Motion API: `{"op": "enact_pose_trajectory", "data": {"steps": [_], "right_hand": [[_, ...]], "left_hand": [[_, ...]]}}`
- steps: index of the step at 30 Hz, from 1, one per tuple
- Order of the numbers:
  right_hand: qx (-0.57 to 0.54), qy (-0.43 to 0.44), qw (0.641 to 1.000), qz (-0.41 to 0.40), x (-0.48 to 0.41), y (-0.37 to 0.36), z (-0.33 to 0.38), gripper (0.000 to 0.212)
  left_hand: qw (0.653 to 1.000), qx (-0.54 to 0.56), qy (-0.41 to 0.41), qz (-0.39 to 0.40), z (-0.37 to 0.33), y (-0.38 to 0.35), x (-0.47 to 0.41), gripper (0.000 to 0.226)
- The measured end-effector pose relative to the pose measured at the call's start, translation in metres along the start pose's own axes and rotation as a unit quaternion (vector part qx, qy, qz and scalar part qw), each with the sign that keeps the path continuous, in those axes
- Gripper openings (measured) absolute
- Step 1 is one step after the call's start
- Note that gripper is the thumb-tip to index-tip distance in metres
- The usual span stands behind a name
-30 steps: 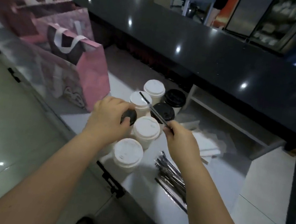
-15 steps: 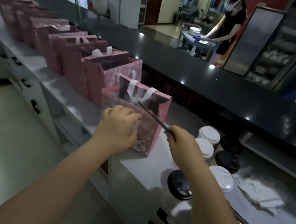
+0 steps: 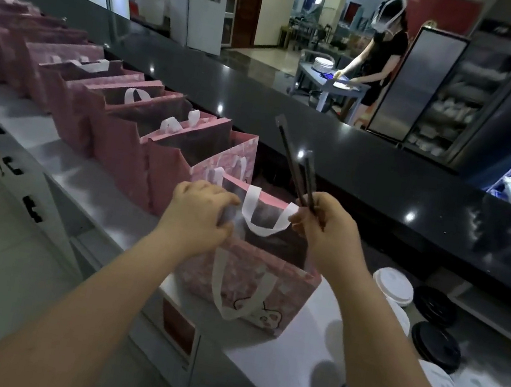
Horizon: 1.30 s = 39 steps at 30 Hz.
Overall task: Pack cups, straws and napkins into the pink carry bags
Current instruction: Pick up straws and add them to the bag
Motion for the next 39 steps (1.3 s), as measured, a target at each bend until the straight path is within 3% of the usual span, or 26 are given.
{"op": "enact_pose_trajectory", "data": {"steps": [7, 12, 15, 19, 23, 29, 33, 39], "right_hand": [[-0.061, -0.035, 0.995, 0.066, -0.041, -0.044, -0.044, 0.021], [-0.138, -0.05, 0.985, 0.095, -0.054, -0.05, -0.06, 0.02], [-0.162, -0.029, 0.98, 0.108, -0.057, -0.051, -0.06, 0.018], [0.015, -0.034, 0.984, 0.175, -0.054, -0.061, -0.076, 0.014], [0.136, -0.084, 0.97, 0.182, -0.047, -0.058, -0.095, 0.014], [0.315, -0.139, 0.916, 0.206, -0.046, -0.061, -0.103, 0.025], [0.368, -0.177, 0.875, 0.261, -0.053, -0.078, -0.102, 0.034], [0.377, -0.166, 0.886, 0.214, -0.056, -0.081, -0.075, 0.036]], "left_hand": [[0.995, 0.011, -0.072, 0.075, -0.002, -0.046, -0.054, 0.034], [0.985, 0.044, -0.107, 0.125, 0.001, -0.065, -0.077, 0.076], [0.967, 0.052, -0.107, 0.223, 0.008, -0.088, -0.078, 0.105], [0.945, 0.086, -0.118, 0.292, 0.01, -0.103, -0.082, 0.12], [0.93, 0.131, -0.126, 0.32, 0.011, -0.103, -0.092, 0.127], [0.918, 0.168, -0.166, 0.319, 0.024, -0.093, -0.098, 0.124], [0.93, 0.119, -0.195, 0.289, 0.023, -0.086, -0.098, 0.12], [0.956, 0.057, -0.194, 0.211, 0.016, -0.068, -0.094, 0.092]]}}
Point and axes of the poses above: each hand's wrist, its own x-axis away from the middle knuckle, its own y-axis out of the back of the hand, z = x × y, the point moved 8 cm from there along -x, towards the middle knuckle, and after that the axes turned 5 degrees about y, right-handed, at the moved point
